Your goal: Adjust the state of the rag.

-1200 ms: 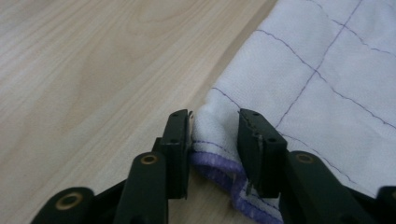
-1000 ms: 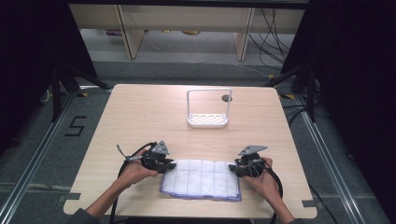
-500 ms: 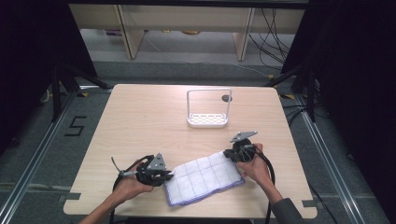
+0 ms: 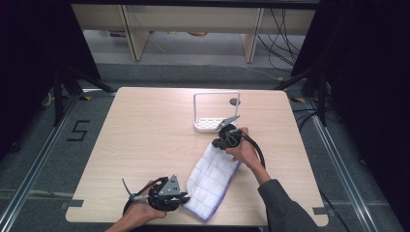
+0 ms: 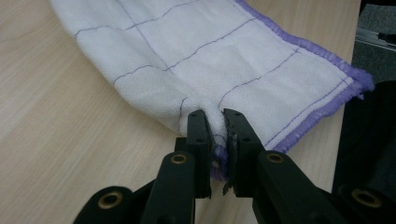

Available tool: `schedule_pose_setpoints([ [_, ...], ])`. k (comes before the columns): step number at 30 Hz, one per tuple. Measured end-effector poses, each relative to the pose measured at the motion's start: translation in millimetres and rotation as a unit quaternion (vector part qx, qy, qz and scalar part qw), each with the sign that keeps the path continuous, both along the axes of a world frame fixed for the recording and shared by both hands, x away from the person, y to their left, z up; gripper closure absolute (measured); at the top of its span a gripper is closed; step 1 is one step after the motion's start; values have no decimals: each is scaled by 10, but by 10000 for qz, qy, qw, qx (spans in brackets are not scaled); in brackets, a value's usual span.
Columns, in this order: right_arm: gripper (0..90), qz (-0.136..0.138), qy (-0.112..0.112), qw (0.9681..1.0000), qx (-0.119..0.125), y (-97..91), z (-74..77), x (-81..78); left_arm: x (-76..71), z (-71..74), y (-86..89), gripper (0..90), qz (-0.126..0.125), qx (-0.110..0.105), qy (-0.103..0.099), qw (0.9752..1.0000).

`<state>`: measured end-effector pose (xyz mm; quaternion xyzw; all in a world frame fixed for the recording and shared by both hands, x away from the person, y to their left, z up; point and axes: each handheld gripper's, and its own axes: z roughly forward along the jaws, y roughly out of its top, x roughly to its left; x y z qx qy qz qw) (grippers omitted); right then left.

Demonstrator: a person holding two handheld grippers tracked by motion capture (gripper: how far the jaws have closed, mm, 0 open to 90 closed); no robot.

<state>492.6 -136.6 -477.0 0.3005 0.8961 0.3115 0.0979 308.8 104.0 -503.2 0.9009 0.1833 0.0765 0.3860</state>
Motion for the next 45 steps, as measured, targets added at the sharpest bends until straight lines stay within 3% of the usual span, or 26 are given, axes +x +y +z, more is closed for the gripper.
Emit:
schedule_pose_setpoints([
  [2,843,93,46,9999,-30,52,10,30,-43,-5,-56,808,118,-102,38,9999],
  [3,843,30,135,9999,-28,72,16,32,-45,10,-66,808,19,32,-37,10000],
  [5,842,85,102,9999,73,109,0,51,-69,5,-127,808,-25,-54,-29,10000],
  [9,841,301,28,9995,13,190,-14,69,-101,0,-260,805,-162,-39,-27,9999],
  [14,822,425,158,9990,15,319,-55,62,-119,-5,-421,771,-279,-116,78,9995],
  [15,776,398,159,9991,4,334,-58,63,-125,-13,-440,738,-208,-316,203,9991],
  [18,620,18,186,9997,160,326,-36,60,-116,23,-411,565,-179,-511,448,9975],
  [19,572,-220,220,9992,269,312,-3,37,-110,50,-385,512,-196,-546,427,9974],
  [20,541,-151,51,9994,317,259,32,47,-100,83,-358,478,-227,-582,456,9970],
  [22,511,-365,34,9978,549,166,117,2,-80,160,-304,407,-217,-692,518,9960],
  [23,494,-447,71,9966,691,123,148,-35,-45,208,-263,380,-269,-645,503,9963],
  [24,484,-498,16,9963,699,60,180,-56,-21,249,-228,368,-150,-747,496,9959],
  [26,469,-657,25,9959,628,-57,219,-117,61,318,-158,346,107,-896,513,9946],
  [28,455,-858,-185,9946,559,-172,201,-163,192,365,-92,342,307,-897,497,9943],
  [30,452,-993,-90,9930,630,-274,177,-218,353,387,-47,341,453,-785,421,9950],
  [32,431,-1044,-42,9938,373,-359,139,-233,523,368,-32,340,667,-774,492,9935],
  [34,433,-1123,46,9929,386,-434,109,-258,683,342,-17,334,704,-706,499,9938],
  [35,433,-1117,-44,9929,412,-463,71,-255,767,322,-7,338,788,-646,465,9937],
  [38,430,-1164,17,9925,361,-542,48,-274,1009,253,23,332,1104,-633,530,9905],
  [40,428,-1235,-39,9915,400,-567,22,-282,1140,218,24,332,1295,-547,453,9890],
  [41,427,-1304,75,9904,444,-570,26,-289,1201,203,21,333,1362,-544,442,9882],
  [45,419,-1309,61,9908,333,-595,5,-277,1378,166,-62,339,1490,-603,476,9859],
])
